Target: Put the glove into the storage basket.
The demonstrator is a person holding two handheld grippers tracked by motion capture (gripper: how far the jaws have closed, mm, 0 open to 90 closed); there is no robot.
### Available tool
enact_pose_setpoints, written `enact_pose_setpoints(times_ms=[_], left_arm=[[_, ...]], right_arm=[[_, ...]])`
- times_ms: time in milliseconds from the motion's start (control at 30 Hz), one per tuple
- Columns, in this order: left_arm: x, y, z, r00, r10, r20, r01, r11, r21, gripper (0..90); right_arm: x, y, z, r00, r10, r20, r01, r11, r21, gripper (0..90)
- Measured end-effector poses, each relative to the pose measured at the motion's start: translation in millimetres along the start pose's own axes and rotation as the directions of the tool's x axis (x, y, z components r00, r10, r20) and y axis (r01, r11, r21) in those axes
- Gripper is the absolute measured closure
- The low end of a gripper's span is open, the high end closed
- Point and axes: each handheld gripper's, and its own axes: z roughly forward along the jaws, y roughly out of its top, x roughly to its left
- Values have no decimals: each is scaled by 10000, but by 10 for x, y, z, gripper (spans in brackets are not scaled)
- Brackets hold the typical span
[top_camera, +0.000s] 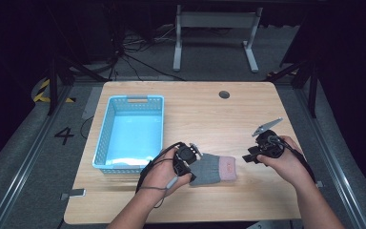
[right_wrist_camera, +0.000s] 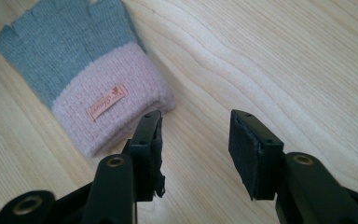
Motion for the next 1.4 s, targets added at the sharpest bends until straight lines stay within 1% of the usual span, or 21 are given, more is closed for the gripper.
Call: enact_pose_setpoints(times_ms=[67, 100, 233, 367, 467, 633, 733, 767, 800, 833, 867, 900, 967, 1100, 1133, 1200, 1400], left_arm=[[-18, 47, -29, 9999, 173, -7, -173, 9998, -133, 601], [-18, 47, -29, 9999, 173, -7, -173, 9998, -133, 592], [-13, 143, -28, 9991, 429, -22, -429, 9986, -298, 565], [5, 225, 10, 9989, 478, 26, -477, 9985, -278, 547], [21, 303, 68, 9981, 618, 46, -616, 9976, -329, 537], [39, 371, 134, 9977, 670, 102, -666, 9971, -375, 524], [50, 420, 223, 9976, 656, 221, -651, 9976, -242, 513], [51, 427, 242, 9976, 648, 240, -642, 9976, -244, 505], [52, 434, 266, 9978, 619, 220, -613, 9978, -269, 496], [57, 442, 285, 9981, 593, 169, -589, 9981, -187, 485], [66, 447, 310, 9989, 455, 117, -454, 9989, -133, 471], [75, 452, 328, 9992, 385, 55, -385, 9991, -154, 451], [84, 464, 359, 9995, 313, -36, -313, 9994, -158, 443], [107, 485, 438, 9995, 145, -275, -145, 9999, 3, 405], [117, 488, 471, 9996, 34, -293, -33, 10000, 27, 387], [124, 490, 489, 9996, 35, -297, -33, 10000, 77, 382], [92, 512, 539, 9987, 69, -514, -58, 9997, 222, 349]], right_arm=[[-6, -43, -22, 9999, 131, 44, -131, 9999, 13, 541], [-6, -43, -22, 9999, 131, 44, -131, 9999, 13, 541], [-10, -106, -50, 9996, 280, 79, -280, 9996, -9, 538], [-13, -180, -71, 9990, 414, 147, -414, 9991, 25, 538], [-24, -245, -92, 9983, 543, 191, -545, 9985, 65, 538], [-36, -307, -105, 9972, 712, 231, -714, 9974, 83, 538], [-29, -325, -105, 9970, 739, 248, -743, 9972, 130, 538], [-22, -324, -97, 9975, 661, 242, -664, 9977, 129, 538], [-12, -320, -88, 9981, 569, 222, -572, 9983, 147, 538], [1, -313, -72, 9987, 463, 192, -467, 9987, 195, 538], [14, -304, -53, 9992, 387, 141, -390, 9989, 243, 538], [28, -293, -30, 9995, 292, 115, -295, 9991, 316, 538], [37, -281, -5, 9998, 200, 74, -203, 9991, 383, 536], [40, -277, -1, 9997, 237, 90, -240, 9991, 356, 531], [37, -282, -4, 9998, 215, 54, -217, 9992, 347, 529], [37, -283, -5, 9997, 222, 39, -223, 9991, 348, 529], [45, -282, 10, 9998, 212, 3, -212, 9991, 378, 523]])
